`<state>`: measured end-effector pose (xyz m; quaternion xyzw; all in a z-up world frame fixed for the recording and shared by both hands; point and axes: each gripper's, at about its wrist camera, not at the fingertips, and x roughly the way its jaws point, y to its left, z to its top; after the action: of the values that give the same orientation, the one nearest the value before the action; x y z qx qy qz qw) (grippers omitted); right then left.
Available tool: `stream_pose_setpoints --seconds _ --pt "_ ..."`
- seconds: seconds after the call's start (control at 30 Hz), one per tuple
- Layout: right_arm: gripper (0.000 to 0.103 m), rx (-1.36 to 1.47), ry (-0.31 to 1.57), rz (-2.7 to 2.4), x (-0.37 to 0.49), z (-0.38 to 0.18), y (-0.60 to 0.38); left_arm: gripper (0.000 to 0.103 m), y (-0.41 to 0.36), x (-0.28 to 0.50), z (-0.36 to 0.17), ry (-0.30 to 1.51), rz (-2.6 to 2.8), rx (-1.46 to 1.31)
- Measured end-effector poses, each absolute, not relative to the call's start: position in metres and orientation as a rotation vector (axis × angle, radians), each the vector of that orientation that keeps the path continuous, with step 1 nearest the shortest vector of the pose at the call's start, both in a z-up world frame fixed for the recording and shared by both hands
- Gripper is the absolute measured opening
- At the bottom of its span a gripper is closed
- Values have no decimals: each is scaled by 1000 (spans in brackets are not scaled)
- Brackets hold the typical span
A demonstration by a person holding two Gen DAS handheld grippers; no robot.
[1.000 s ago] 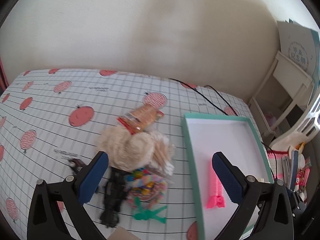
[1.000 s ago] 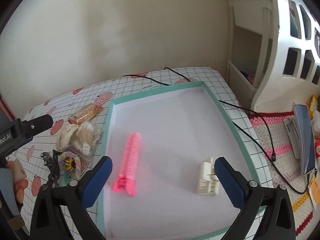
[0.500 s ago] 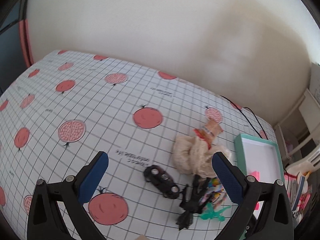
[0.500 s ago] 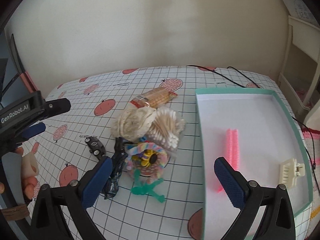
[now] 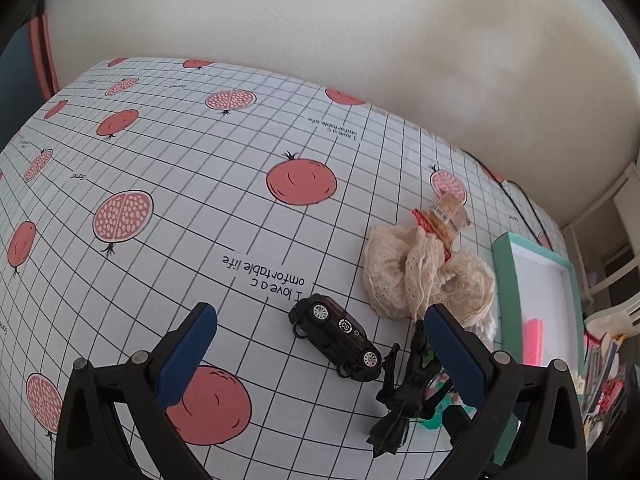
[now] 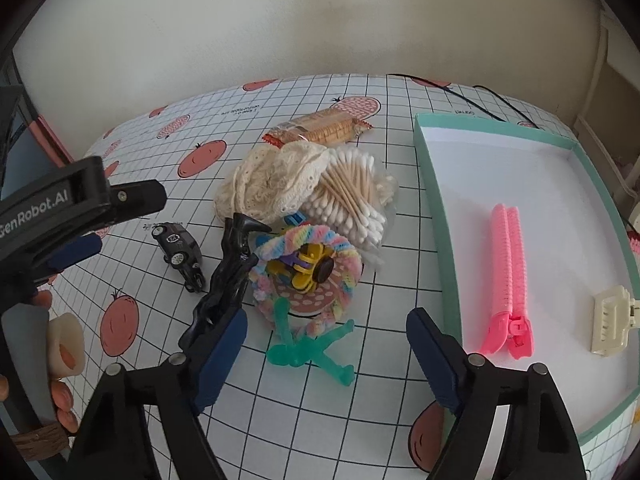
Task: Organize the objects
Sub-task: 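Grasp the black toy car with the left tool while the right tool grasps the green plastic figure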
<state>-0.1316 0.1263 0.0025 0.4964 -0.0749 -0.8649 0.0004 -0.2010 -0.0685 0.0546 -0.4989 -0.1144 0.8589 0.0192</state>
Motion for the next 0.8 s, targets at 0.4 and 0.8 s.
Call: stream_pose_setpoints --seconds 0.4,0.8 --pt "67 1636 -256 -2672 -136 -16 122 103 -45 -205 27 -192 2647 -1678" --pt "47 1624 -260 -2666 -131 -16 122 81 -41 -206 18 -148 2638 -1718"
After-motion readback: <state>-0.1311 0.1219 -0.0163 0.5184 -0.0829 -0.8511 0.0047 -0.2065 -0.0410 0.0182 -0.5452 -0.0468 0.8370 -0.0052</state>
